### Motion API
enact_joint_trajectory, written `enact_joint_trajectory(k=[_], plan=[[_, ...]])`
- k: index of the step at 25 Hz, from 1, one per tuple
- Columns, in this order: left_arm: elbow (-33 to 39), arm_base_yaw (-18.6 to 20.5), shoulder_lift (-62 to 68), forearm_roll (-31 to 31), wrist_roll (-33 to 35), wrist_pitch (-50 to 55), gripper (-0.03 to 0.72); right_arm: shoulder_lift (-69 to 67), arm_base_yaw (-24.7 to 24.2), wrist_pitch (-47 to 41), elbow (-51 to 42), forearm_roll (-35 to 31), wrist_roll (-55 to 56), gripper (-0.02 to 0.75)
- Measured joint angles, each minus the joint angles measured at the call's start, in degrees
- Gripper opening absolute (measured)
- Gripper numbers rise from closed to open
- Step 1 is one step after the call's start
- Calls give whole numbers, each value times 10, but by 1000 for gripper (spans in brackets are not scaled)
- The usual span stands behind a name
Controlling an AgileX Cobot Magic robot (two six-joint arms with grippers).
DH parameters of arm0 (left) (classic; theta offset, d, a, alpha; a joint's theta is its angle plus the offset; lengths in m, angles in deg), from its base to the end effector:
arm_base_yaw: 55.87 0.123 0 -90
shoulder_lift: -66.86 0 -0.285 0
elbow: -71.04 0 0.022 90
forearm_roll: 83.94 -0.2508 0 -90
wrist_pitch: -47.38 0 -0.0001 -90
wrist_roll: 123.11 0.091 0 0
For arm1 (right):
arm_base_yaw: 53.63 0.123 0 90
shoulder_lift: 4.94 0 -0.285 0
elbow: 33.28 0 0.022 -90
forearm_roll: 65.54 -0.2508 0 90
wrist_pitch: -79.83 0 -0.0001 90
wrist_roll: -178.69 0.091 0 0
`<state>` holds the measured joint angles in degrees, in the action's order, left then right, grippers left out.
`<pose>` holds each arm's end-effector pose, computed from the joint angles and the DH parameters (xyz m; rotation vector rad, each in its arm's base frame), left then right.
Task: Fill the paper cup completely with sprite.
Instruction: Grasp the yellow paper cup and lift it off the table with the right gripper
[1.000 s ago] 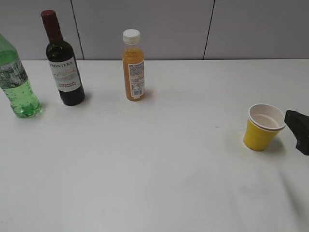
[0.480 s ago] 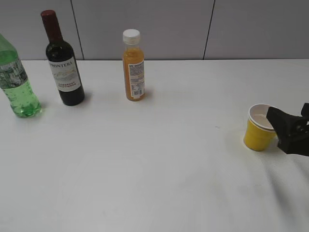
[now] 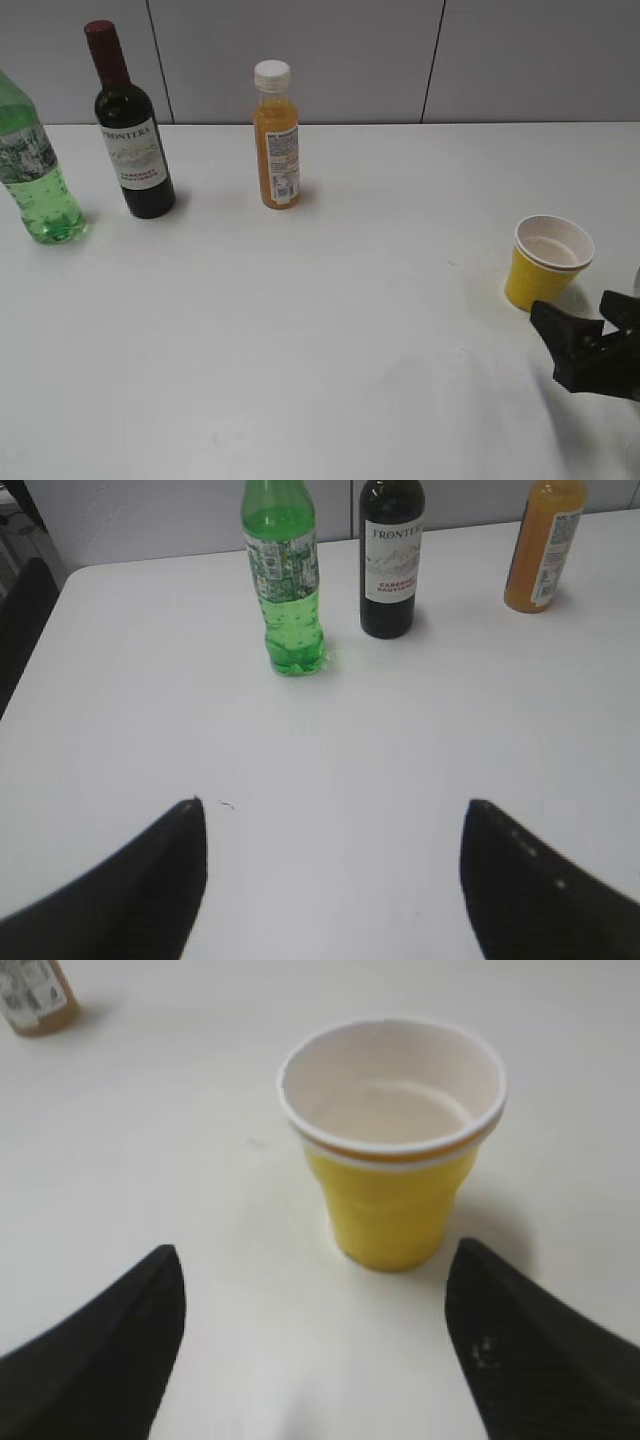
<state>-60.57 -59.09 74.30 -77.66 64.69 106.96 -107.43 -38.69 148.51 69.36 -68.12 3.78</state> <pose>-0.0060 -0.0083 0.2802 0.1973 2.0007 -0.0795 0.1643 0.0399 0.1176 -0.1233 1.9417 0.2023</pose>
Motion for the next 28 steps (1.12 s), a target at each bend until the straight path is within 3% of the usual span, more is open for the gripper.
enact_joint_trajectory(k=[28], plan=[[0, 0, 0, 0, 0, 0, 592, -166, 0, 5, 100, -33, 22, 647]])
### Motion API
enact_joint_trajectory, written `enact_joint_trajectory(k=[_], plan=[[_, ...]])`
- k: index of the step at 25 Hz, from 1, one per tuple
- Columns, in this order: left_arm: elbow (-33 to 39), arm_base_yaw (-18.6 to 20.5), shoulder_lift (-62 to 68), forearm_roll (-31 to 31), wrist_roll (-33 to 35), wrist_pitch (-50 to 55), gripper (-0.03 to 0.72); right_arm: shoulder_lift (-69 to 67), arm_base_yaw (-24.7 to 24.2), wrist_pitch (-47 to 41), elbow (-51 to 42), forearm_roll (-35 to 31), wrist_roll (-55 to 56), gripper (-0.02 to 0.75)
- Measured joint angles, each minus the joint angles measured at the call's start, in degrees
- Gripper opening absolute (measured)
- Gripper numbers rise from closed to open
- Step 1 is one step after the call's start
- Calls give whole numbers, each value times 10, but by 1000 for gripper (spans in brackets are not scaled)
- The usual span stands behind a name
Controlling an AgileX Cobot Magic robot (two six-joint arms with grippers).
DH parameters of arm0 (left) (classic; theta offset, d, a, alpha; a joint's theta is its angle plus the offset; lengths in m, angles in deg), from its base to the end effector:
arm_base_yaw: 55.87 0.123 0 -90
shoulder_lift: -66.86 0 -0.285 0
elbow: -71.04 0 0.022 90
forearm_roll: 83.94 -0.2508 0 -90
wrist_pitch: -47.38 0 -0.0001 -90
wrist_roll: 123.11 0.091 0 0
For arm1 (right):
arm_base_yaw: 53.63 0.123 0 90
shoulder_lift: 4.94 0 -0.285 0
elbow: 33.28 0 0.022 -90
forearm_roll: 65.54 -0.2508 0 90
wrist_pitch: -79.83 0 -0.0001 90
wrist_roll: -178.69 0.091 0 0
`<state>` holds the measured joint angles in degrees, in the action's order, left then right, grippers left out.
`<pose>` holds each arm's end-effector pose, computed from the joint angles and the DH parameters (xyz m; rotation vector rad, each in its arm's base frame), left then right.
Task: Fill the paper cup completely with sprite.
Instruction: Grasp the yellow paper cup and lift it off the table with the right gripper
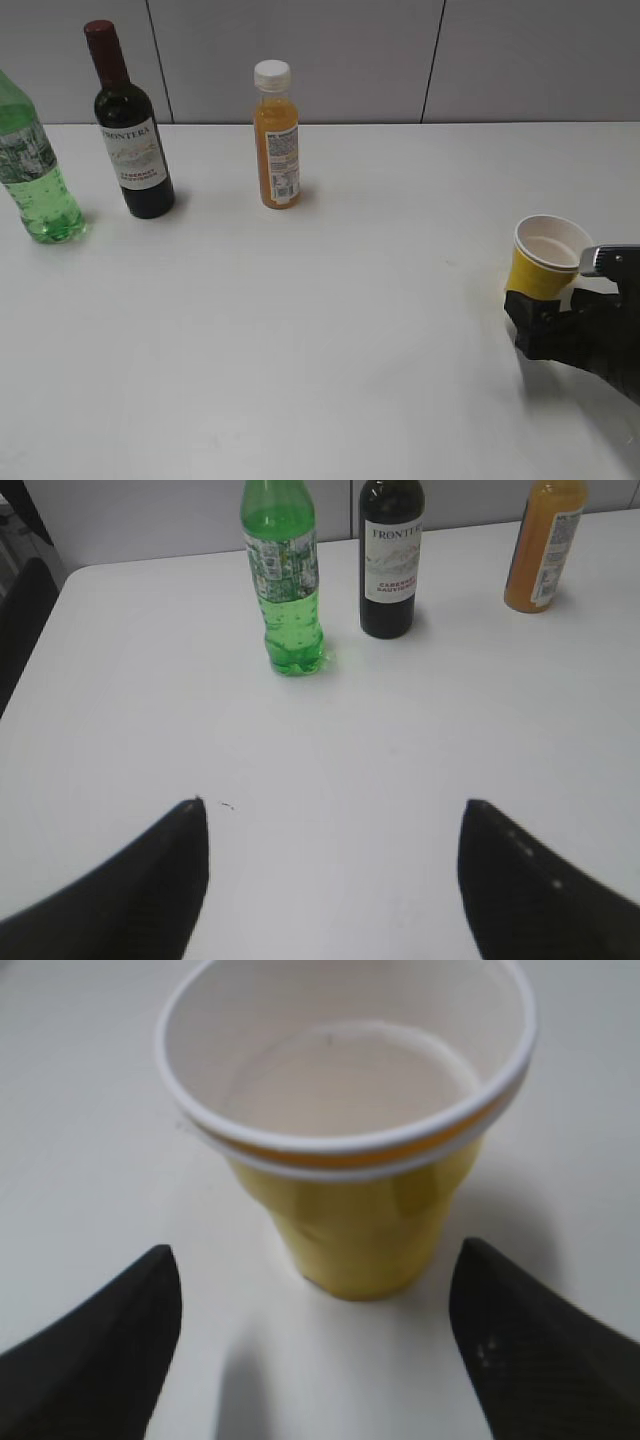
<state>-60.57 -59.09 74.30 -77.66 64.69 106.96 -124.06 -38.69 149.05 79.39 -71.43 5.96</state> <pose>-0.0060 -0.0083 0.2802 0.1973 2.0007 -0.0795 0.2079 0.0464 0.0786 -0.0397 2.0491 0.1663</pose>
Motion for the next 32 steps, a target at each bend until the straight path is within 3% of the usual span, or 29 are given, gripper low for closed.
enact_joint_trajectory(k=[32], plan=[[0, 0, 0, 0, 0, 0, 590, -78, 0, 3, 81, -31, 6, 623]])
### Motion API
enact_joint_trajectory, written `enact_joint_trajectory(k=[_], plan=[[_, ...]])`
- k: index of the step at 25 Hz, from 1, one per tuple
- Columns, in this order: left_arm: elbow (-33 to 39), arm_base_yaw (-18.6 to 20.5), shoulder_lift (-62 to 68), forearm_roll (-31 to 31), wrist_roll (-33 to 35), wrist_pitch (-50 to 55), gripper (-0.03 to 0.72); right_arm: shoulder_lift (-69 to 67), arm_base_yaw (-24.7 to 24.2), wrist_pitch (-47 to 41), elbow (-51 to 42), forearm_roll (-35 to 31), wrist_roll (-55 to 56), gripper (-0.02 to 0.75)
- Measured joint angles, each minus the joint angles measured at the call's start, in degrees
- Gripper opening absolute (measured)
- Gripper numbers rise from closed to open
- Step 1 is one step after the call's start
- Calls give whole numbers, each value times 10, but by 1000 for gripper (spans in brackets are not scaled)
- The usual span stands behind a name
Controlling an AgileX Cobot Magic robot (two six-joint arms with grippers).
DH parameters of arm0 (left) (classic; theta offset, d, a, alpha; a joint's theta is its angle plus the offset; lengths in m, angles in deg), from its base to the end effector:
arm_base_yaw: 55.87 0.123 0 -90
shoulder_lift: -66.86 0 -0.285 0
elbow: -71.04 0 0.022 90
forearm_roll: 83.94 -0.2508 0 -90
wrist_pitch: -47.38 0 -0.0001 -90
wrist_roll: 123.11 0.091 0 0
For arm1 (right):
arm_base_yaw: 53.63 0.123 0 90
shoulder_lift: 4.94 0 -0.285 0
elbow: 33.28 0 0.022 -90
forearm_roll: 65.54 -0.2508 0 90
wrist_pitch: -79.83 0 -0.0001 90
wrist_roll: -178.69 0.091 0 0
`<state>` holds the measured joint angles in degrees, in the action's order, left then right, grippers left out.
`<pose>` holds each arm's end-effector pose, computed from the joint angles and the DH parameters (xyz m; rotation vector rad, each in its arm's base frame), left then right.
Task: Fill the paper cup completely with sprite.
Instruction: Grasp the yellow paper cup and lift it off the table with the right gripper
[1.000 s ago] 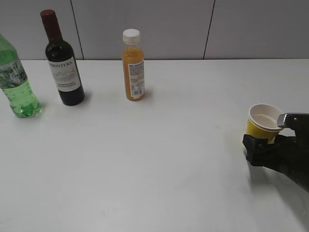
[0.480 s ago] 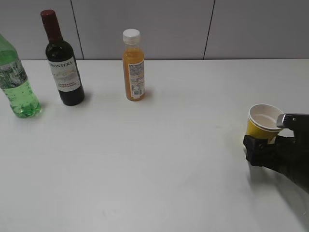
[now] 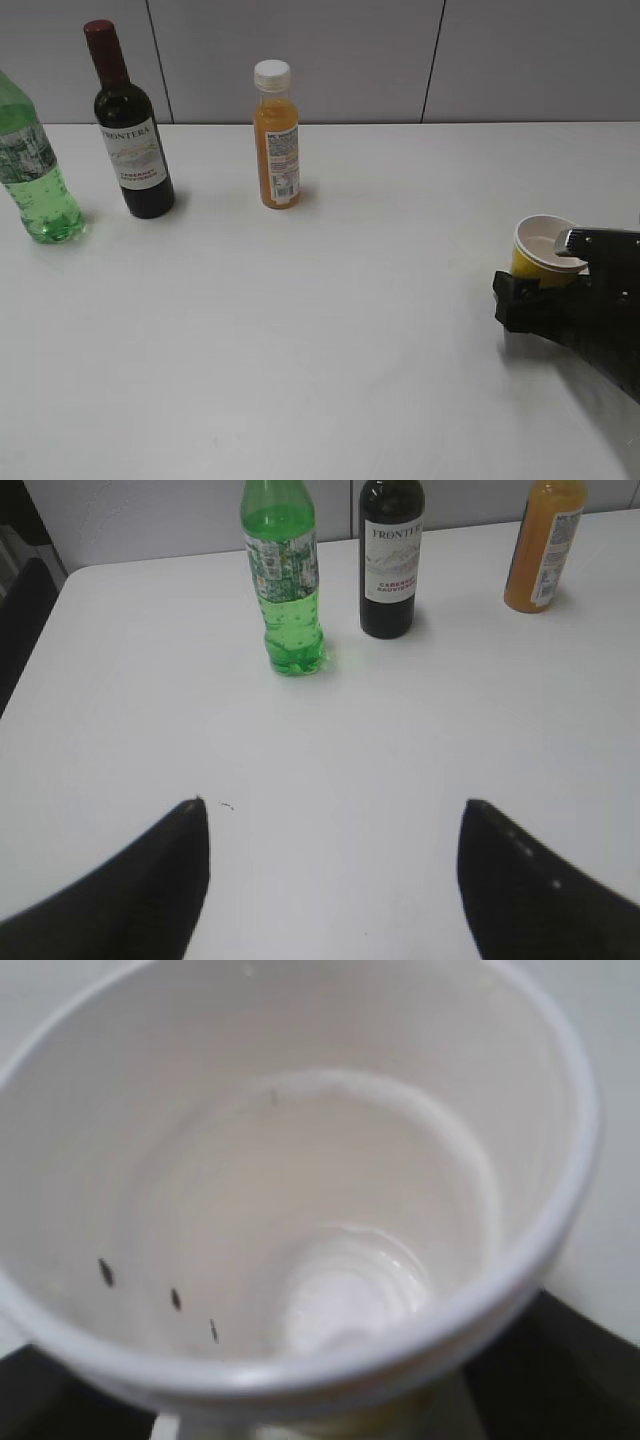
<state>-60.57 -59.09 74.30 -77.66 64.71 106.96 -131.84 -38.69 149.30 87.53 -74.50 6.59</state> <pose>-0.0060 -0.0083 0.2802 0.1976 2.0007 -0.0793 0.2417 0.0508 0.0584 0.0228 2.0366 0.1360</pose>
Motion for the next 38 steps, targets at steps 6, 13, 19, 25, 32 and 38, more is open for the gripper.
enact_joint_trajectory(k=[6, 13, 19, 25, 32, 38], plan=[[0, 0, 0, 0, 0, 0, 590, 0, 0, 0, 21, 0, 0, 612], [0, 0, 0, 0, 0, 0, 590, -1, 0, 0, 36, -2, 0, 597], [0, 0, 0, 0, 0, 0, 590, -4, 0, 0, 36, -13, 0, 596], [0, 0, 0, 0, 0, 0, 590, -29, 0, 8, 37, -15, 0, 597], [0, 0, 0, 0, 0, 0, 590, -30, 0, 9, 38, -15, 0, 587], [0, 0, 0, 0, 0, 0, 590, -30, 0, 9, 38, -16, 0, 500]])
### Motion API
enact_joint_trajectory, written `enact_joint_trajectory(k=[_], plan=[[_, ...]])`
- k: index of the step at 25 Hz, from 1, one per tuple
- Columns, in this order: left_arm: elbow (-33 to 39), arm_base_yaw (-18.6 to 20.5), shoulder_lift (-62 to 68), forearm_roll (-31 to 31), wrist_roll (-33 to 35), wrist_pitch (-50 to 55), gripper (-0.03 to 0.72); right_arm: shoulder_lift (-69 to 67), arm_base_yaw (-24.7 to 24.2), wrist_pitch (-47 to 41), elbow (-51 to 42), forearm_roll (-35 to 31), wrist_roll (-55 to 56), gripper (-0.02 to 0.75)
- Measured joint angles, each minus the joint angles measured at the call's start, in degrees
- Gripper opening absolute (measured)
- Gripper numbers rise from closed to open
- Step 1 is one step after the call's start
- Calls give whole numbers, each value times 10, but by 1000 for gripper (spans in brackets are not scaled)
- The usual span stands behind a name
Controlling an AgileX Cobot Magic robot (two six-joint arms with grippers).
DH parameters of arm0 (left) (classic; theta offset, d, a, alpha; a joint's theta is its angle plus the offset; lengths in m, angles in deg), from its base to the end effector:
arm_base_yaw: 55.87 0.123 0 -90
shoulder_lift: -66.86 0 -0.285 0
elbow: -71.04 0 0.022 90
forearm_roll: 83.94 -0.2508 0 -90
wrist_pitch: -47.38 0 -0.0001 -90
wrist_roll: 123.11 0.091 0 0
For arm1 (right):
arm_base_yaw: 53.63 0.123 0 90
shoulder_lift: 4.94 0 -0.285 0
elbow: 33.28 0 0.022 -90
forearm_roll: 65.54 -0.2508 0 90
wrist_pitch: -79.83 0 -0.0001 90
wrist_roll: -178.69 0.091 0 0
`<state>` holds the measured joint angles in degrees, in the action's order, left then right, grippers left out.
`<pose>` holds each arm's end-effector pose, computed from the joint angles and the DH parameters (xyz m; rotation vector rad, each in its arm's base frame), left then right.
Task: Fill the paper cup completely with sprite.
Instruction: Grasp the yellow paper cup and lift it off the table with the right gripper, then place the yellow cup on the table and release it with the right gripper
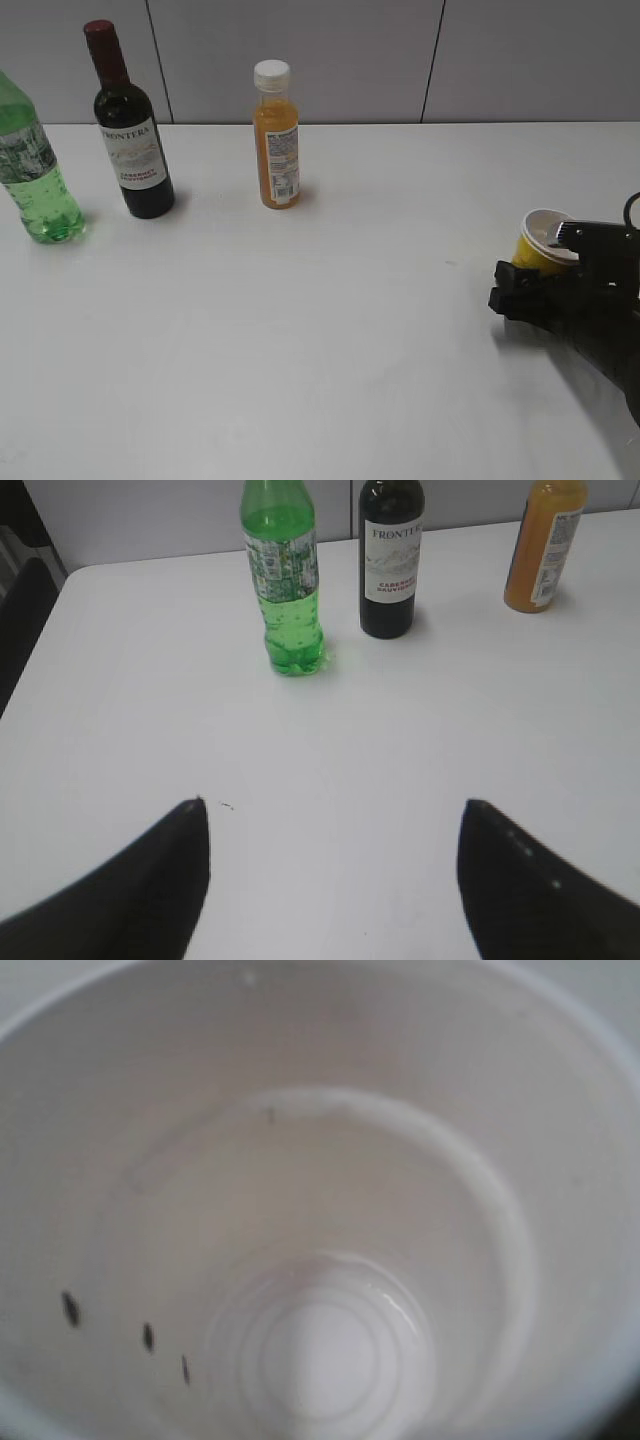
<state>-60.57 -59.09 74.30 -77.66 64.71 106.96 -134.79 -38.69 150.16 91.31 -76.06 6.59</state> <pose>-0.0060 -0.0083 0.2802 0.1976 2.0007 -0.0793 0.2577 0.0526 0.0517 0.0494 2.0058 0.1214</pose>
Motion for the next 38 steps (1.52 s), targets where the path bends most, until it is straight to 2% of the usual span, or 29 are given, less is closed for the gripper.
enact_joint_trajectory(k=[2, 8, 15, 19, 28, 32, 35, 38], plan=[[0, 0, 0, 0, 0, 0, 590, 0, 0, 0, 0, 0, 0, 467], [0, 0, 0, 0, 0, 0, 590, 0, 0, 0, 0, 10, 0, 467], [0, 0, 0, 0, 0, 0, 590, 29, 0, -6, -5, 65, -7, 467], [0, 0, 0, 0, 0, 0, 590, 45, 0, -6, -1, 148, -11, 467], [0, 0, 0, 0, 0, 0, 590, 46, 0, -6, 89, 449, -1, 467], [0, 0, 0, 0, 0, 0, 590, 47, 16, -15, 141, 562, 33, 467], [0, 0, 0, 0, 0, 0, 590, 47, 47, -43, 173, 599, 39, 467], [0, 0, 0, 0, 0, 0, 590, 43, 79, -77, 203, 610, 48, 467]])
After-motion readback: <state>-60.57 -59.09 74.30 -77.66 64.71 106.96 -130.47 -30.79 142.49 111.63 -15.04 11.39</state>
